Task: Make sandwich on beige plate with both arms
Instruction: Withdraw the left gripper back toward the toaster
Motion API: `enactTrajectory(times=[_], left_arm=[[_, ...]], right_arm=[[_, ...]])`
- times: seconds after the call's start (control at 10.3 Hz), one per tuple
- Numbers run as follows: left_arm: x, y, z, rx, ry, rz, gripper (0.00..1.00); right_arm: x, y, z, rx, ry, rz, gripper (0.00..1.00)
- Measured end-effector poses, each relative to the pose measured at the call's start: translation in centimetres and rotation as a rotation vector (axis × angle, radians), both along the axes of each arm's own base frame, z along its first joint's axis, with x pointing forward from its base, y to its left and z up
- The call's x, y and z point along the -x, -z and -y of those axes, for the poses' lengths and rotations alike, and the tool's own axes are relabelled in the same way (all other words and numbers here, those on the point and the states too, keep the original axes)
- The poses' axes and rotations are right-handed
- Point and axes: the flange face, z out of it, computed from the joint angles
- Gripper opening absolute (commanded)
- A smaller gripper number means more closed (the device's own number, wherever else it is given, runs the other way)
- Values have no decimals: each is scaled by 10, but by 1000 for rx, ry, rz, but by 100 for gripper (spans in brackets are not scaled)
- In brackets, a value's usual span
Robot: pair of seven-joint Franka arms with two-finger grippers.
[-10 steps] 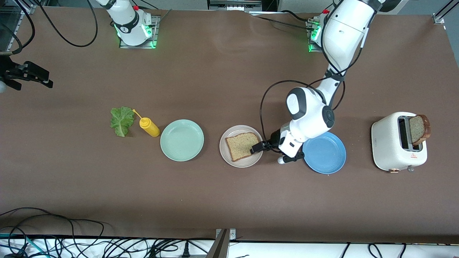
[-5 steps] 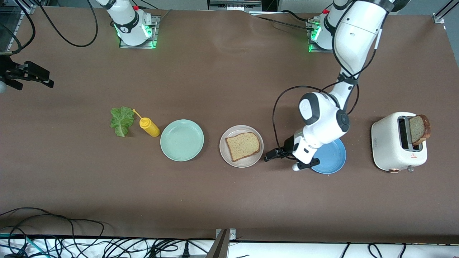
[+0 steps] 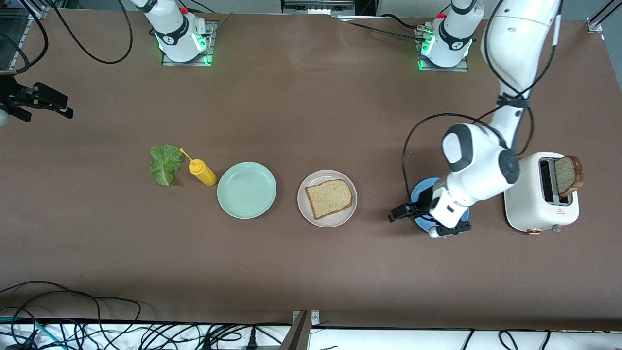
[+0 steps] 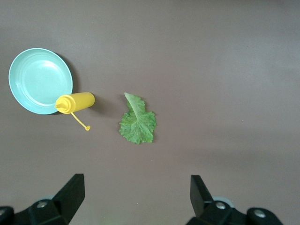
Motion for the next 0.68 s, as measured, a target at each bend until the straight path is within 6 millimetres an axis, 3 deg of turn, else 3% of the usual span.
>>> enactTrajectory(times=[0.68], left_arm=[[14, -31, -105, -298, 110, -43, 100]], right_arm=[[2, 2, -2, -2, -4, -20, 100]])
